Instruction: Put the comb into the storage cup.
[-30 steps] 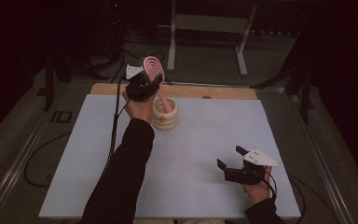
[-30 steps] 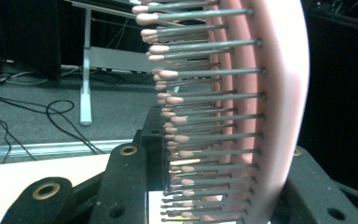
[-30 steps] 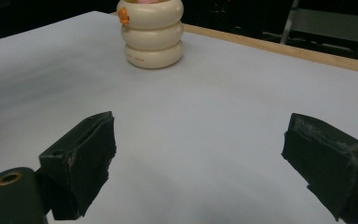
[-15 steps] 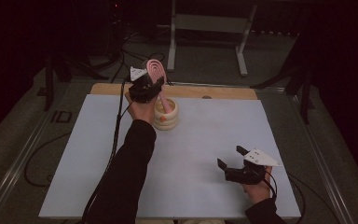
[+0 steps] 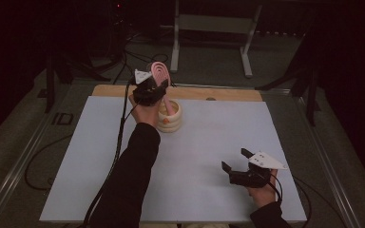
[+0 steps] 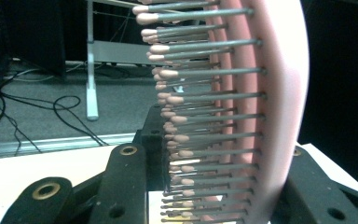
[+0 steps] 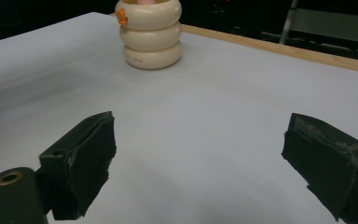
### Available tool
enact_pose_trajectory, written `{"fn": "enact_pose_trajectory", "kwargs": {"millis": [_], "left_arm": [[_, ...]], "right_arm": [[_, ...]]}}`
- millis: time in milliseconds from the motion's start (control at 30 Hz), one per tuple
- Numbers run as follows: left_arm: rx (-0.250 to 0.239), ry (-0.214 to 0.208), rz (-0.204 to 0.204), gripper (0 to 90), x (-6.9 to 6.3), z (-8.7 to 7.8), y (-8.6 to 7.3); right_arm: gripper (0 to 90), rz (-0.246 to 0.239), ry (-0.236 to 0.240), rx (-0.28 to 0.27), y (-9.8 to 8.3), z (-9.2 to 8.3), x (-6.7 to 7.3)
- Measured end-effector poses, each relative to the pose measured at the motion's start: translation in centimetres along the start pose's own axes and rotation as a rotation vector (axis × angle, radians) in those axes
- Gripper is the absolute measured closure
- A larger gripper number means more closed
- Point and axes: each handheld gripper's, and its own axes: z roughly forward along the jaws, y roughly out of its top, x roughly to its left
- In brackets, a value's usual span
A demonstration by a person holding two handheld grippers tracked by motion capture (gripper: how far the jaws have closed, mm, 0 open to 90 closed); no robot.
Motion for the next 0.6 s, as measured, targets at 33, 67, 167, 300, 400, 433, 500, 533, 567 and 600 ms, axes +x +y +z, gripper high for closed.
{"fn": "enact_pose_trajectory", "kwargs": {"millis": [33, 67, 167, 300, 400, 433, 500, 533, 567, 600], "left_arm": [[0.001, 0.001, 0.002, 63.5, -0.04, 0.04, -0.05], [0.003, 0.0, 0.003, 63.4, -0.08, 0.07, -0.1], [0.007, 0.003, 0.014, 63.4, -0.24, 0.22, -0.27], [0.013, 0.002, 0.016, 63.4, -0.31, 0.35, -0.49], [0.013, 0.003, 0.015, 63.4, -0.34, 0.43, -0.6], [0.013, 0.003, 0.015, 63.4, -0.34, 0.43, -0.6], [0.012, -0.001, 0.009, 63.4, -0.34, 0.48, -0.7], [0.012, -0.001, 0.007, 63.4, -0.33, 0.49, -0.74], [0.011, 0.0, 0.004, 63.5, -0.32, 0.5, -0.77], [0.013, 0.001, 0.006, 63.4, -0.3, 0.51, -0.8]], "right_arm": [[9.0, -0.003, 0.0, -0.002, 0.01, -0.01, 0.0], [9.0, -0.003, 0.0, -0.002, 0.02, -0.02, 0.0], [9.0, -0.003, 0.0, -0.003, 0.02, -0.02, 0.0], [9.0, -0.001, -0.002, -0.001, 0.02, -0.04, -0.02], [9.0, -0.002, -0.002, -0.002, 0.02, -0.04, 0.0], [9.0, -0.002, -0.002, -0.002, 0.02, -0.04, 0.0], [9.0, -0.003, 0.0, -0.003, 0.02, -0.02, 0.0], [9.0, -0.002, 0.0, -0.003, 0.02, -0.03, 0.0], [9.0, -0.003, 0.0, -0.003, 0.02, -0.04, 0.0], [9.0, -0.003, 0.0, -0.003, 0.03, -0.04, -0.01]]}}
